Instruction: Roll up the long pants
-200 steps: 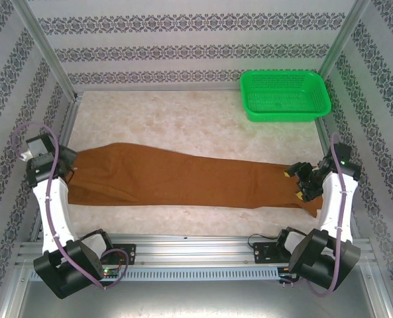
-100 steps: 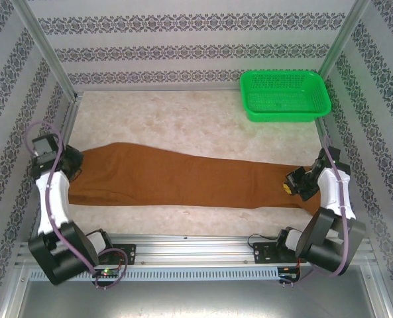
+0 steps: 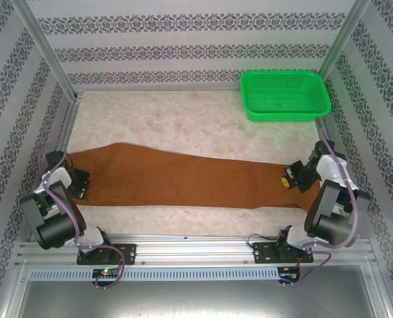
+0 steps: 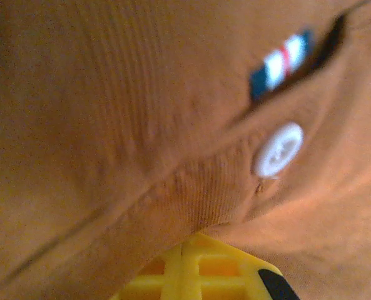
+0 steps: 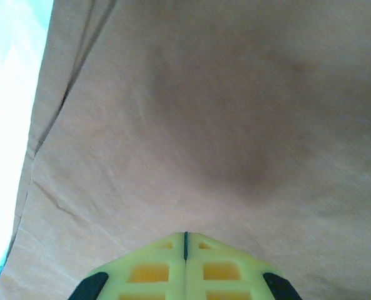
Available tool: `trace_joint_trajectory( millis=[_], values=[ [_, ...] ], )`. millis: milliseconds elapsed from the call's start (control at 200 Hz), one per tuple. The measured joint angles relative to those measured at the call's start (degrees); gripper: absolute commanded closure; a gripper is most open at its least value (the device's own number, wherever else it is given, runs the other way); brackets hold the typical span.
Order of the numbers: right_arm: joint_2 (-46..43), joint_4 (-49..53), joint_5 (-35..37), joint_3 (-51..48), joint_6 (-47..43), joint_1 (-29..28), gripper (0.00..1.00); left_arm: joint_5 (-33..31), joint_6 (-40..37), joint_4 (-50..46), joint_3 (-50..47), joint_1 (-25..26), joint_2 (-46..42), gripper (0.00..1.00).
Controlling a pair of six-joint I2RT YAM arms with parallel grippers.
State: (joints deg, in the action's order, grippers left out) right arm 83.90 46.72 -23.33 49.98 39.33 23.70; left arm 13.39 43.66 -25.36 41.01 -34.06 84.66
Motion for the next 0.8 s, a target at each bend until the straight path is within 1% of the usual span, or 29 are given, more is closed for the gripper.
trace_joint_trajectory(
  millis=[120, 230, 435, 614, 704, 804],
  values=[
    [4.6, 0.0, 0.6, 2.9, 0.0, -0.6, 1.0, 1.3, 1.2, 2.2, 2.8, -0.6, 3.4, 1.0],
    [8.5, -0.2, 1.9, 5.5, 0.4, -0.6, 1.0, 1.6, 1.7, 4.3, 3.6, -0.5, 4.6, 1.0],
    [15.7, -0.3, 3.8, 12.7, 1.8, -0.6, 1.0, 1.6, 1.6, 5.1, 3.0, 0.0, 3.4, 1.0],
    [21.5, 0.2, 4.9, 21.0, 2.3, -0.6, 1.0, 0.9, 0.7, 5.1, 3.2, 2.5, 0.7, 1.0],
    [21.9, 0.5, 6.0, 23.4, 1.6, -0.8, 1.0, 0.0, -0.4, 4.8, 4.4, 3.7, 0.3, 1.0],
    [18.4, 1.7, 7.9, 22.3, -0.2, -1.1, 1.0, -0.6, -1.3, 4.5, 5.8, 4.3, -0.8, 1.0]
  ],
)
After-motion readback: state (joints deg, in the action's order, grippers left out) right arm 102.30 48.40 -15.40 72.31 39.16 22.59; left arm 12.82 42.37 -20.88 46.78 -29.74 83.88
